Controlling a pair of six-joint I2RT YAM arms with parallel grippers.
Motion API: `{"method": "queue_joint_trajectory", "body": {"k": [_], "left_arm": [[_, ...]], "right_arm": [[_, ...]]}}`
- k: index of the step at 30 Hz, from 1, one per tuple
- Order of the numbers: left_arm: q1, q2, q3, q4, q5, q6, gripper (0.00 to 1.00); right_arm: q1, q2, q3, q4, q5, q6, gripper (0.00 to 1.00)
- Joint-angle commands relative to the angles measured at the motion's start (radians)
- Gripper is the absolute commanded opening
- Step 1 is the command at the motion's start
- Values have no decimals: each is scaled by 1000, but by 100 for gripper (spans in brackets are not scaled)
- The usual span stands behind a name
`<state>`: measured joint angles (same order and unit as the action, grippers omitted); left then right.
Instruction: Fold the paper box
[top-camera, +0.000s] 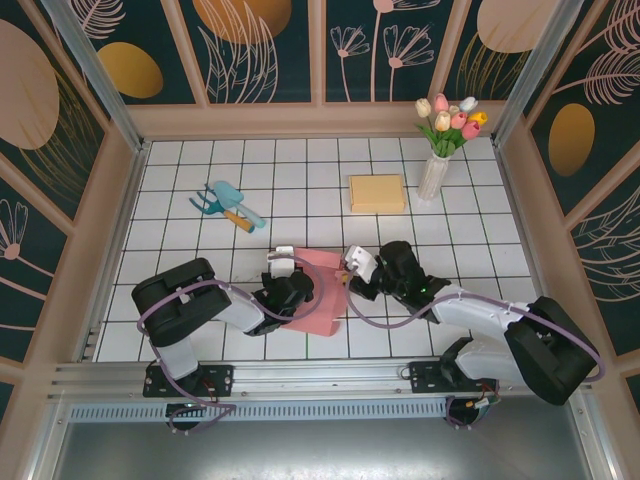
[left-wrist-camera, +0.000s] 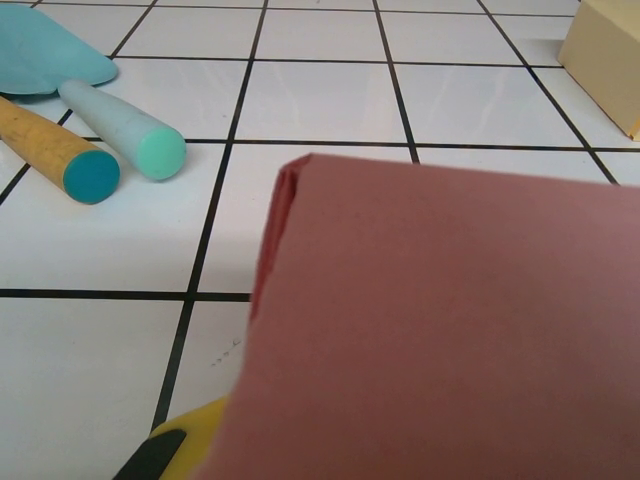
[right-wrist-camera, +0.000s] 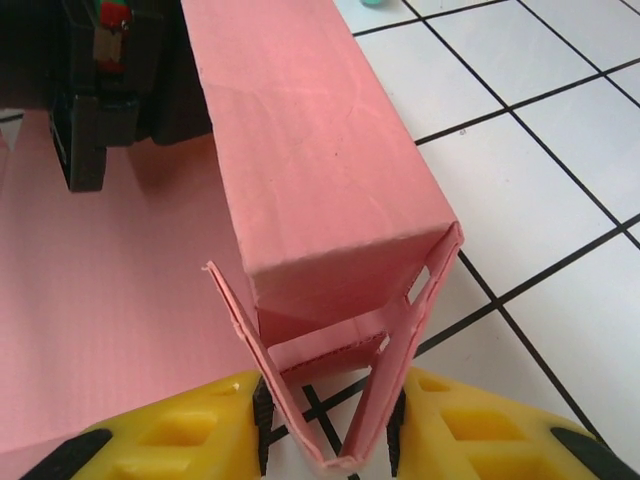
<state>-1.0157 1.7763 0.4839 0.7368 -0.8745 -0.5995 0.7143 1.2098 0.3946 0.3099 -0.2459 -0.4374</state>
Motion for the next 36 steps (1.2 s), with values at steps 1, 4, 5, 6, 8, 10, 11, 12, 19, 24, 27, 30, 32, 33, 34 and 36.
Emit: {"method": "queue_joint_trajectory", "body": {"k": [1,4,5,6,8,10,11,12,19,24,27,30,32,33,34,36], "left_arm": [[-6,-8,-1,1,26,10,0],[-5,-15,-3,2,30,10,0],[-6,-16,-4,3,31,10,0],[-6,-15,-3,4,32,10,0],[-6,-12,-2,4,35,7,0],[-5,-8,-2,4,40,-2,0],[-6,-8,-2,4,41,-6,0],[-6,-8,-1,6,44,-11,0],[-6,-10,8,3,97,-48,0],[-6,-11,10,-3,128,-69,0],[-5,-12,11,-8,152,-85,0],[-5,-14,21,-32,176,-106,0],[-5,-14,38,-72,183,-128,0],[-6,-16,49,-95,188,-140,0],[-5,-20,55,-114,193,-151,0],[-6,-32,58,-132,207,-167,0]], "right_arm": [[12,-30,-7,140,-94,69,34],[13,-31,-20,193,-46,132,23],[13,-35,-30,217,-22,154,23],[11,-39,-38,243,-7,177,23],[15,-35,-38,242,-39,174,24],[27,-18,-34,225,-30,170,24],[34,-10,-37,225,-12,169,23],[40,-2,-43,236,9,171,24],[68,74,-111,430,143,234,38],[99,170,-95,525,317,291,38],[112,232,-81,582,370,314,38],[144,294,-61,632,458,310,37],[163,333,-48,672,501,298,37],[171,353,-41,693,521,287,36],[182,374,-38,721,543,272,35],[199,415,-30,783,583,242,35]]}}
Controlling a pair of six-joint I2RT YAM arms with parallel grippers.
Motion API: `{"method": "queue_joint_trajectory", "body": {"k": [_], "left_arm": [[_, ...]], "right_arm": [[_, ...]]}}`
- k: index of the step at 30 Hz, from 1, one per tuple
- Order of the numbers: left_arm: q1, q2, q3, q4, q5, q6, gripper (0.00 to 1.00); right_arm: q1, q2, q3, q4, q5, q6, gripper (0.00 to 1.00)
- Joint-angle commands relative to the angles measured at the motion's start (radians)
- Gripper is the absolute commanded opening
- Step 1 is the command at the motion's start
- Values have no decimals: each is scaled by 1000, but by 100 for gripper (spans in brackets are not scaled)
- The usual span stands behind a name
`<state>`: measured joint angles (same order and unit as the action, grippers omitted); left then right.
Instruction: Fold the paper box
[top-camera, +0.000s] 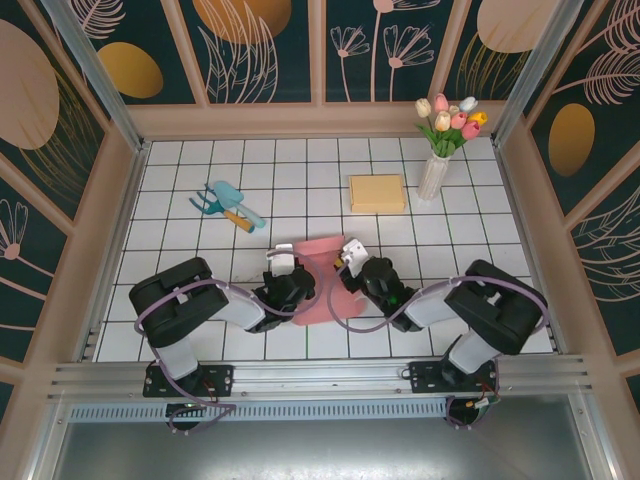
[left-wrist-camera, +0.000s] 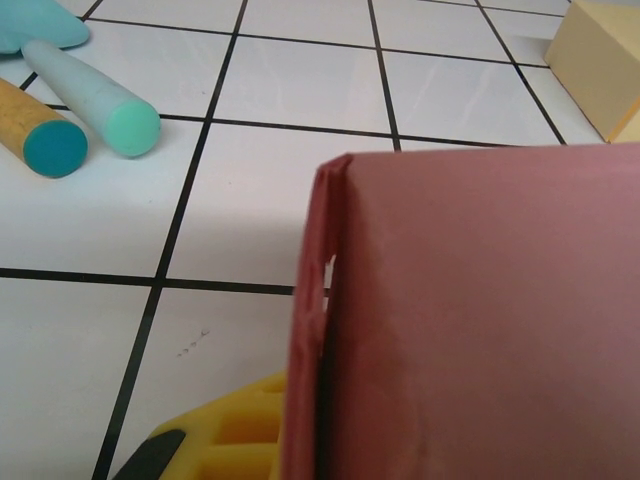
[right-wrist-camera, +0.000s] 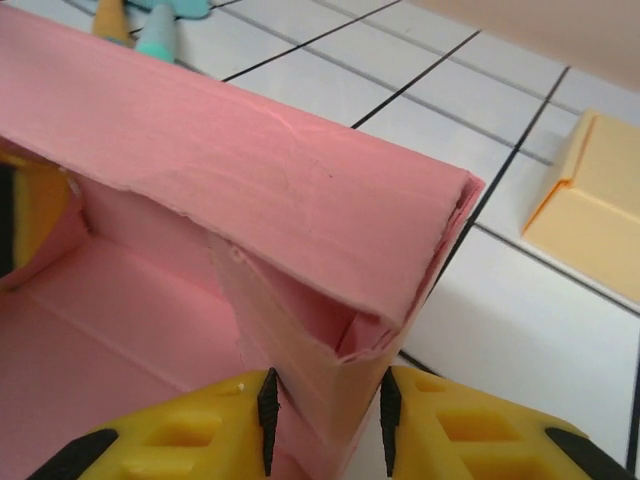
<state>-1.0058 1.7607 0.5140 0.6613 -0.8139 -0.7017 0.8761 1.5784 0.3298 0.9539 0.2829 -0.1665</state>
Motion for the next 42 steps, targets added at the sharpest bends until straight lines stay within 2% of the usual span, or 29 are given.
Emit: {"method": "queue_joint_trajectory", "body": {"k": [1,10,14,18,21,24,27,31,34,37,39,42], "left_arm": [[-15,-27,24,-61,156,-72,0],[-16,-98,20,-139,200,-179,0],[-16,-113,34,-204,192,-280,0],[-15,-143,71,-362,139,-451,0],[-16,-179,62,-383,165,-528,0],[-15,-214,84,-513,140,-648,0],[-16,-235,109,-627,117,-718,0],[-15,-270,65,-577,133,-736,0],[-16,-286,63,-583,130,-743,0],[-15,-292,69,-595,121,-741,0],[-16,-292,70,-592,113,-733,0],[-16,-284,75,-593,101,-724,0]], "right_arm": [[48,67,38,167,73,-44,34],[110,198,73,362,226,-135,22],[130,221,96,371,330,-123,13],[152,230,132,301,549,-101,12],[152,230,128,278,663,-69,11],[147,216,134,216,759,-25,10],[135,183,150,102,781,45,10],[132,168,174,9,823,69,11],[132,174,185,-18,815,63,13],[139,165,155,63,630,17,23],[147,143,130,112,458,-7,28],[156,114,114,115,330,1,37]]}}
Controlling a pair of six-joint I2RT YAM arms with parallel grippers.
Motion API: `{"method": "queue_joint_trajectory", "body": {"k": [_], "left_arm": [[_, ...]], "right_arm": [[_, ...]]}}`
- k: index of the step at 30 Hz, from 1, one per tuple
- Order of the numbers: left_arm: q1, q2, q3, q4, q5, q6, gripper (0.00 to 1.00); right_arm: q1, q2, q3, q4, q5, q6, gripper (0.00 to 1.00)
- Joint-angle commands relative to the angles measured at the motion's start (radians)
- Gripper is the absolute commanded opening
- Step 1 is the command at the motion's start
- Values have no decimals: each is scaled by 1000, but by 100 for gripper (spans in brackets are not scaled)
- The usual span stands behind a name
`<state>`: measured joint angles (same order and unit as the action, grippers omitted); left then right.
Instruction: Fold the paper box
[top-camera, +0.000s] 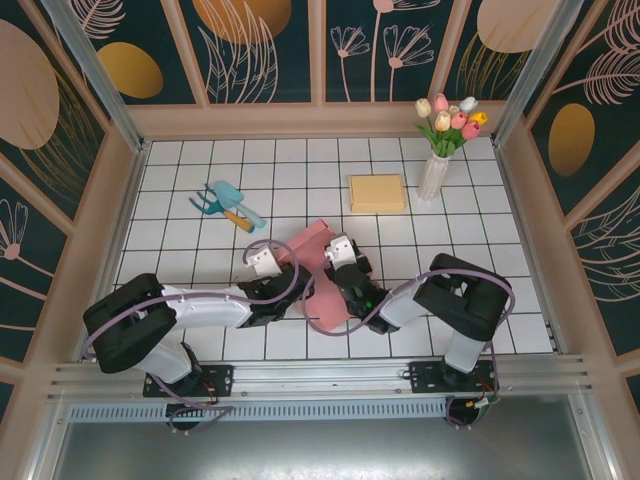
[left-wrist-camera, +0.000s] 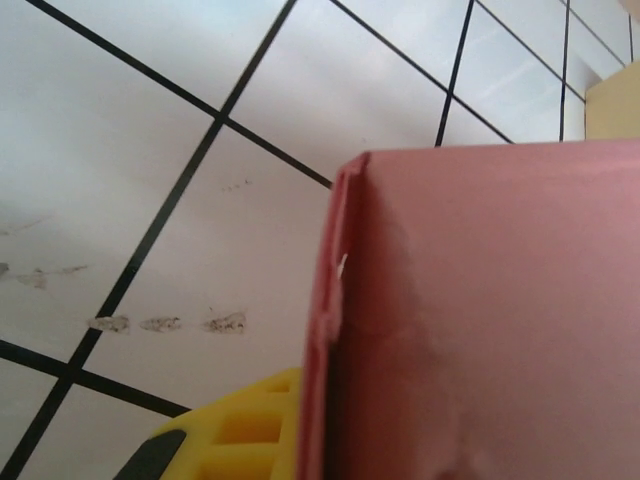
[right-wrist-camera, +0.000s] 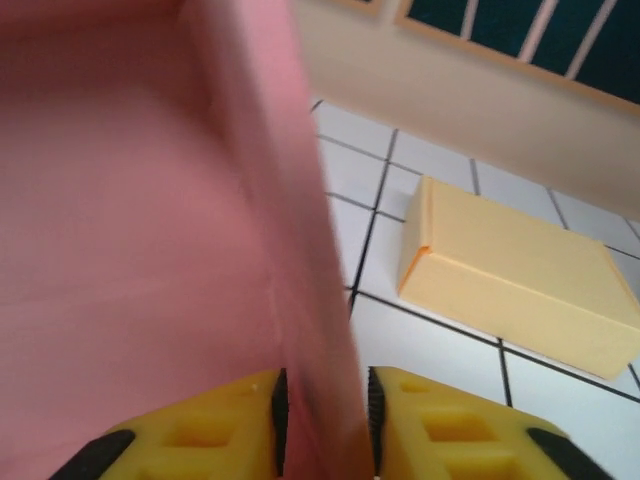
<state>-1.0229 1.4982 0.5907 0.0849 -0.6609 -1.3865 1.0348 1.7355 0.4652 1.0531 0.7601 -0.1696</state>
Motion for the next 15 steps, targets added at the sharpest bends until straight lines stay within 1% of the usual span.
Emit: {"method": "queue_joint_trajectory", "body": {"k": [1,5,7,9,13,15], "left_arm": [[1,-18,-2,-17,-53,-37,0],[1,-3,4,-6,-50,-19,0],[1,0,7,4,-44,1,0],[2,1,9,3,-40,12,0],[1,-7,0,2,-55,17,0],[1,-9,0,-2,-66,21,0]], "right_arm": [[-1,-54,-26,16,-170,10,38],[-1,-117,-46,0,-253,16,45],[-3,-160,-51,-24,-287,-12,48],[-13,-213,-47,-84,-315,-43,51],[-56,-337,-55,-192,-384,-52,56],[-76,-409,-64,-250,-412,-54,56]]}}
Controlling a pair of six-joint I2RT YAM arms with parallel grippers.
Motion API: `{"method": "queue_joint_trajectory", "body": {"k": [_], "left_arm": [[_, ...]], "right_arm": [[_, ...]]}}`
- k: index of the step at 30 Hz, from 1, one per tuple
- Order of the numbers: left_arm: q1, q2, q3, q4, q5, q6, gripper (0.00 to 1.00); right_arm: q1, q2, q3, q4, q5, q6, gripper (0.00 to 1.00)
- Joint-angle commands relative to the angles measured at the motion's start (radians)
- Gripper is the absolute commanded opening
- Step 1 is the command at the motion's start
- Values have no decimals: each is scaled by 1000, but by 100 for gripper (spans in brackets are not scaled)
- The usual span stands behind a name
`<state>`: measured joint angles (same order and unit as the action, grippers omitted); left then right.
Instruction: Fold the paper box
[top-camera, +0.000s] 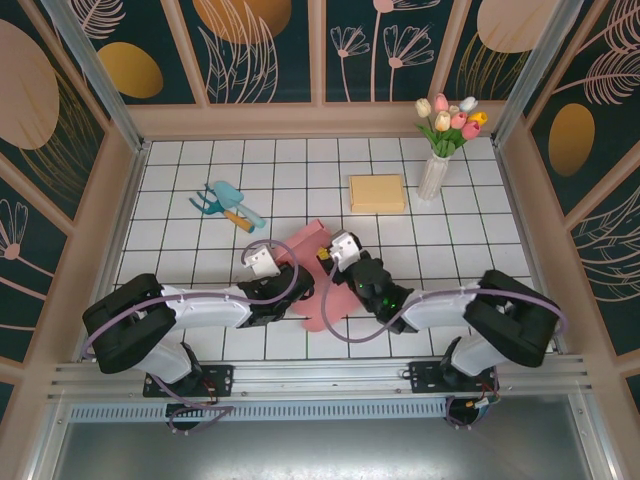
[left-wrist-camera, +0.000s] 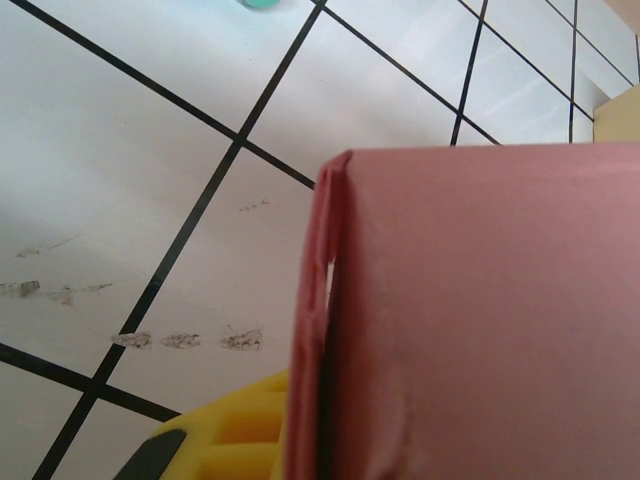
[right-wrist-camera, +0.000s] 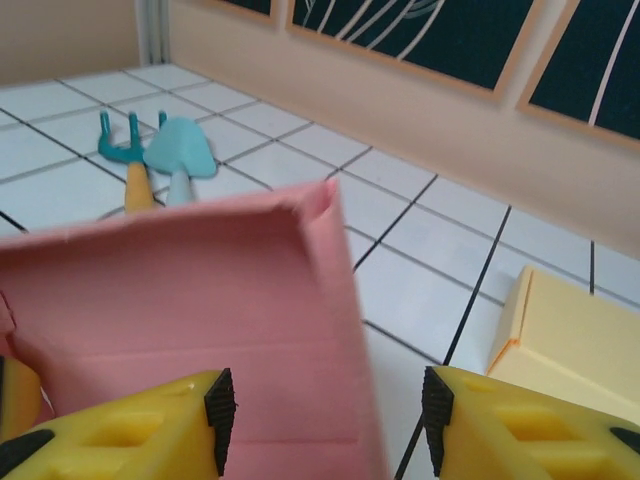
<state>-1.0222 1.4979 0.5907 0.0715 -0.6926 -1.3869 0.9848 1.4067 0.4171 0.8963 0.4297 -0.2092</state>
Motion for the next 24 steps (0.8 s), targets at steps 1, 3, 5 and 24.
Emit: {"method": "queue_joint_trajectory", "body": {"k": [1,3,5,24], "left_arm": [[1,-8,3,11,-37,29,0],[2,-6,8,13,-40,47,0],[1,-1,9,31,-38,80,0],[1,-15,179,72,-79,960,0]], "right_arm": [[-29,-108,-17,-116,-88,-18,55],[-31,-167,-22,-162,-81,-31,55],[-32,-216,-28,-202,-81,-35,55],[-206,-755,-21,-709,23,249,53]]}}
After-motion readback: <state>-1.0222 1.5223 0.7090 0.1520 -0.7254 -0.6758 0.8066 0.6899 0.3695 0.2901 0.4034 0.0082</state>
